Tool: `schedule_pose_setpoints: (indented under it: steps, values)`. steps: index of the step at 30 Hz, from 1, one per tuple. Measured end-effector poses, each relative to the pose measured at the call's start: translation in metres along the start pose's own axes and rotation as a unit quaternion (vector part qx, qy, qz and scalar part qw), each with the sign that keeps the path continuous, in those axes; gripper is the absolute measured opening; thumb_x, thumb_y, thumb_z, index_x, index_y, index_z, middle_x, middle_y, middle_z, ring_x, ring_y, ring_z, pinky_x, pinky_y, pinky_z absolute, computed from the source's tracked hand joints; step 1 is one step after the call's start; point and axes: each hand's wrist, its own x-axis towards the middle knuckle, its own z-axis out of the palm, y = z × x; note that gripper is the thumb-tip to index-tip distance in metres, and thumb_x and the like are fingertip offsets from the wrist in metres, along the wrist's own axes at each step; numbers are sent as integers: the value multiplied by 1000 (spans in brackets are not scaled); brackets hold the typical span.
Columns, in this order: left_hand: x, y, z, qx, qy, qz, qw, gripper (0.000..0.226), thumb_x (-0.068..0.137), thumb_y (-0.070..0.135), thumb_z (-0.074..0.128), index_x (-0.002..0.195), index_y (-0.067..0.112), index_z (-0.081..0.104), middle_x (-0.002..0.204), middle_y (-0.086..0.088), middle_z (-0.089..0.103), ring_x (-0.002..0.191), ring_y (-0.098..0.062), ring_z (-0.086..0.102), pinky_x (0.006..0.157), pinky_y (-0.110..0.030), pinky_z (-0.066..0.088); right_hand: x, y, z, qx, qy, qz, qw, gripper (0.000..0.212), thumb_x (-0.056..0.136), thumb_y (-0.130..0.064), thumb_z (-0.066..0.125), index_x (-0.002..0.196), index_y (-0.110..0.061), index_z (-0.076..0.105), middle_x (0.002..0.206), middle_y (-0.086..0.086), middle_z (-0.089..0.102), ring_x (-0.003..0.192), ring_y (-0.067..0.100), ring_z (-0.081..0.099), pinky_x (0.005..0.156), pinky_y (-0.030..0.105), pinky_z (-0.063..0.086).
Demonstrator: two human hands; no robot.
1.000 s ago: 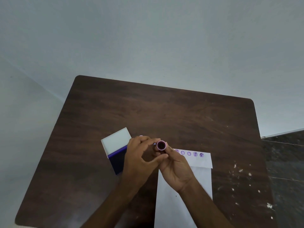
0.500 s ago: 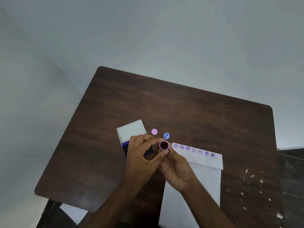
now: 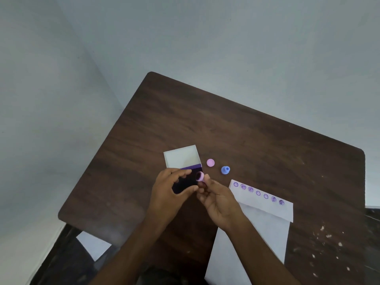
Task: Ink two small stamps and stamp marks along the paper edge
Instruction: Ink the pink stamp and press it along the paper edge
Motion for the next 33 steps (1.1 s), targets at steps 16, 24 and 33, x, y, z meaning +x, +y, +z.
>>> schedule_pose_setpoints:
  steps: [16, 24, 33]
  values:
    - [14, -74, 26, 235, -38, -21, 971, 80, 63, 70, 64, 130, 28, 49, 134, 1, 54, 119, -22, 51, 97, -38, 39, 50, 29, 24, -660, 151, -181, 714, 34, 90, -39, 57, 103, -8, 62, 100, 10, 68, 85, 19, 60, 75, 24, 45]
    - [23, -76, 28, 264, -55, -15, 963, 75, 69, 73, 53, 131, 30, 48, 138, 4, 51, 120, -20, 44, 95, -37, 37, 57, 29, 29, -670, 127, -72, 728, 49, 94, -44, 47, 127, -8, 51, 129, 12, 58, 111, 25, 55, 99, 33, 43]
    - [24, -82, 27, 287, -61, 4, 956, 83, 62, 72, 62, 132, 31, 47, 136, 4, 52, 112, -20, 48, 87, -37, 39, 62, 22, 41, -691, 132, -12, 710, 46, 96, -39, 49, 130, -8, 48, 133, 12, 55, 115, 26, 53, 102, 34, 41]
